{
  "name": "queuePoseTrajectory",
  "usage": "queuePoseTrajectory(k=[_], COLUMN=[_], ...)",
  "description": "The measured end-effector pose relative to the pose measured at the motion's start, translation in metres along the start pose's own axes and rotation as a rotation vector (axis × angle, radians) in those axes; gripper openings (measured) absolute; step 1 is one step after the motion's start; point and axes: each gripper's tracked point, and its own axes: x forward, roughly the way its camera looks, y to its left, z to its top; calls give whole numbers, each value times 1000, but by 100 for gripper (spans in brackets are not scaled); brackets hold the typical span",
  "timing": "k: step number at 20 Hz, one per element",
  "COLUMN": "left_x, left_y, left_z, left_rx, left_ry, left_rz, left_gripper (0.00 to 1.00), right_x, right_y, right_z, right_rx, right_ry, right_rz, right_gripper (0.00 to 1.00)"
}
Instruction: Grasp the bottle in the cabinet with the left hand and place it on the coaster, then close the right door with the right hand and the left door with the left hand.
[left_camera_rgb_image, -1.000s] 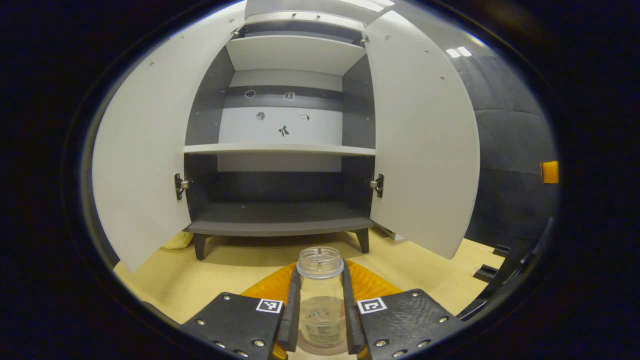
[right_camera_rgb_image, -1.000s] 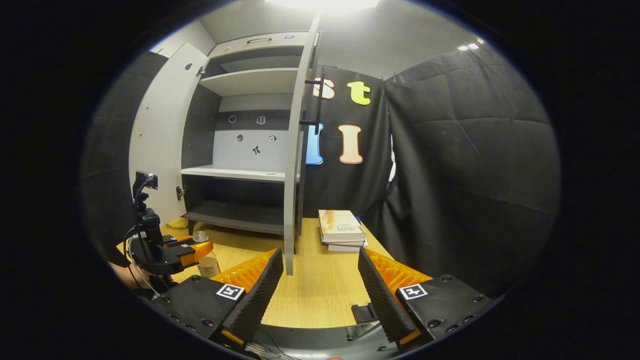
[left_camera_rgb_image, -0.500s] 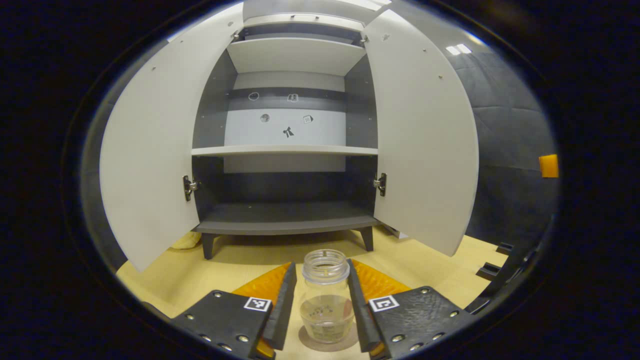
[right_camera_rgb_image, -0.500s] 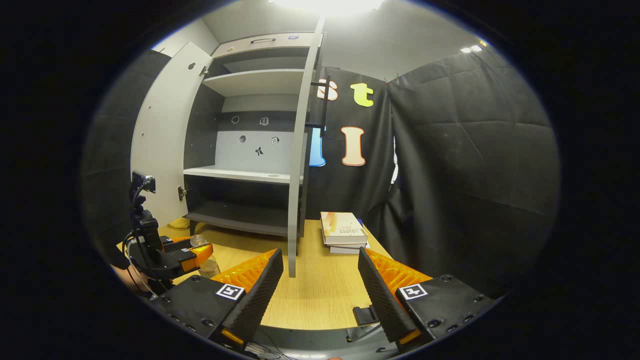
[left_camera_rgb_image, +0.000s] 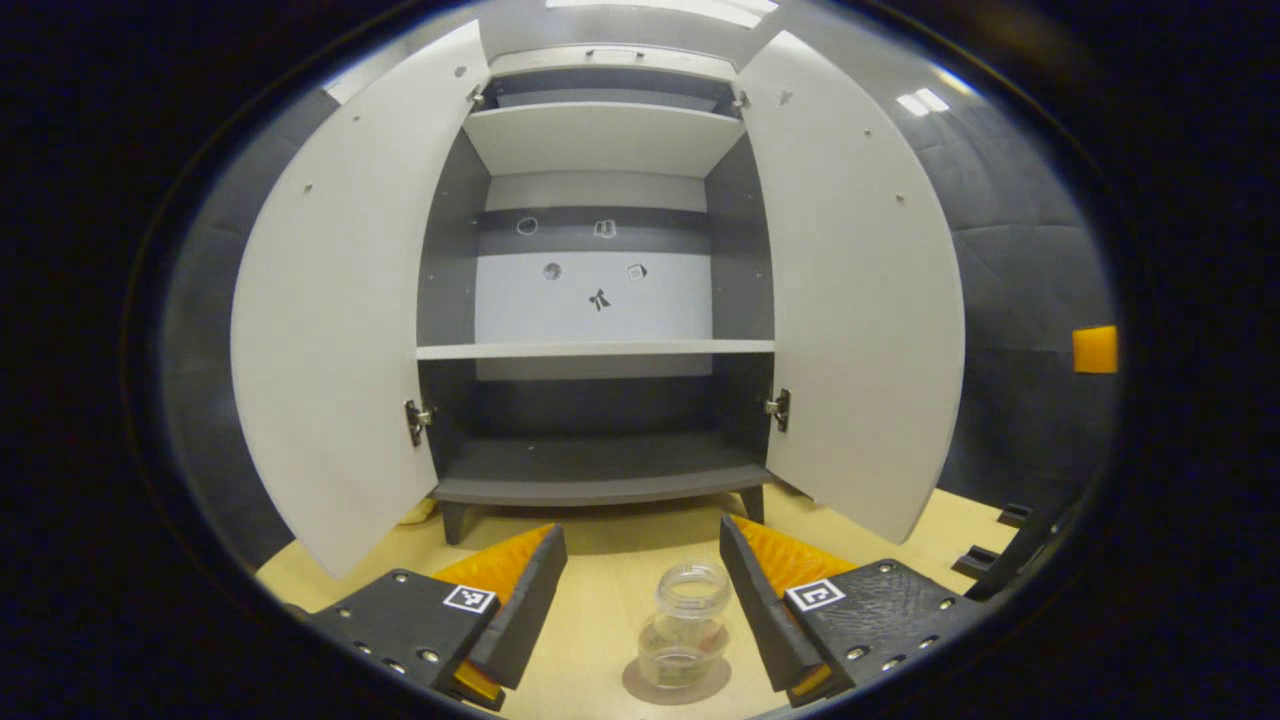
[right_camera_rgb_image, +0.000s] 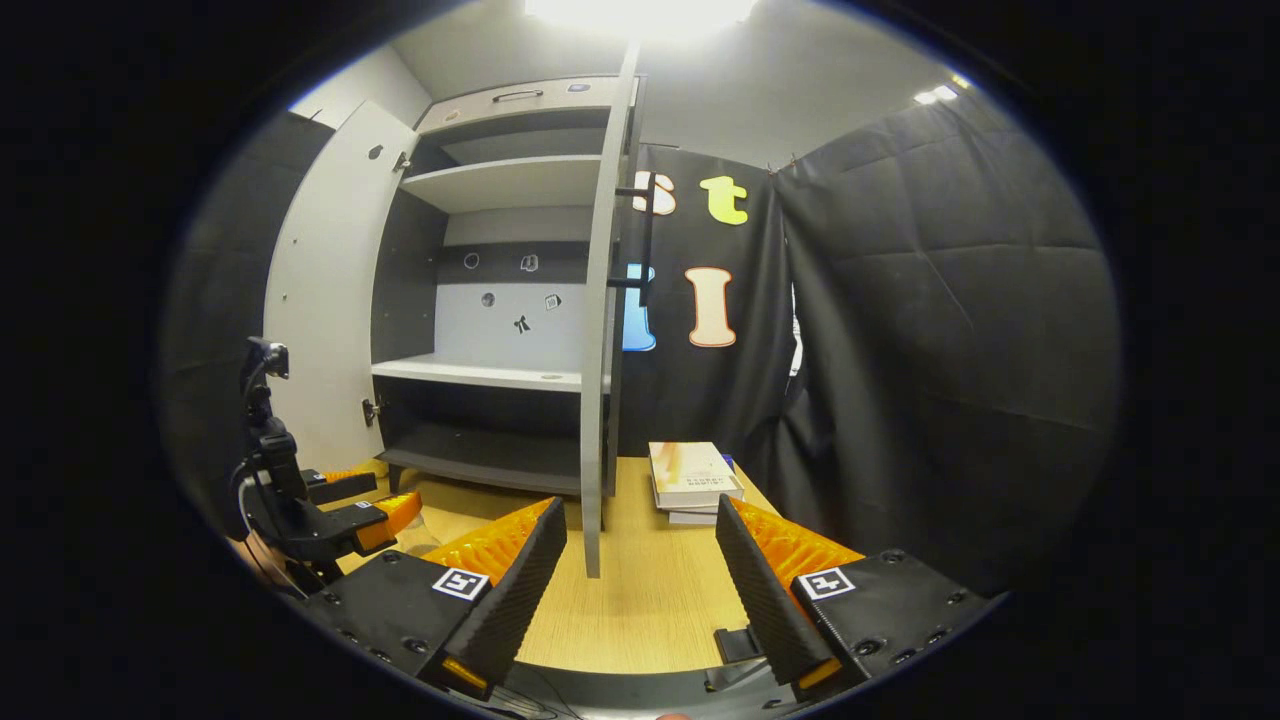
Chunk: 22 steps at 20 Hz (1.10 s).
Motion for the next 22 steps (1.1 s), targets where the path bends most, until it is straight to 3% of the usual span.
queuePoseTrajectory(k=[3,8,16,22], left_x=[-15,-40,-75,-96], left_y=[8,34,100,150], left_z=[31,66,119,127], left_rx=[6,-12,38,36], left_ry=[-25,-24,-62,-80], left_rz=[29,80,187,233], left_gripper=[89,91,90,91], right_x=[11,38,67,79], right_y=[-6,-33,-66,-72], right_z=[23,54,114,159], right_rx=[11,30,35,28], right_ry=[-55,-82,-155,-243], right_rz=[5,-53,-195,-320], right_gripper=[94,96,96,96])
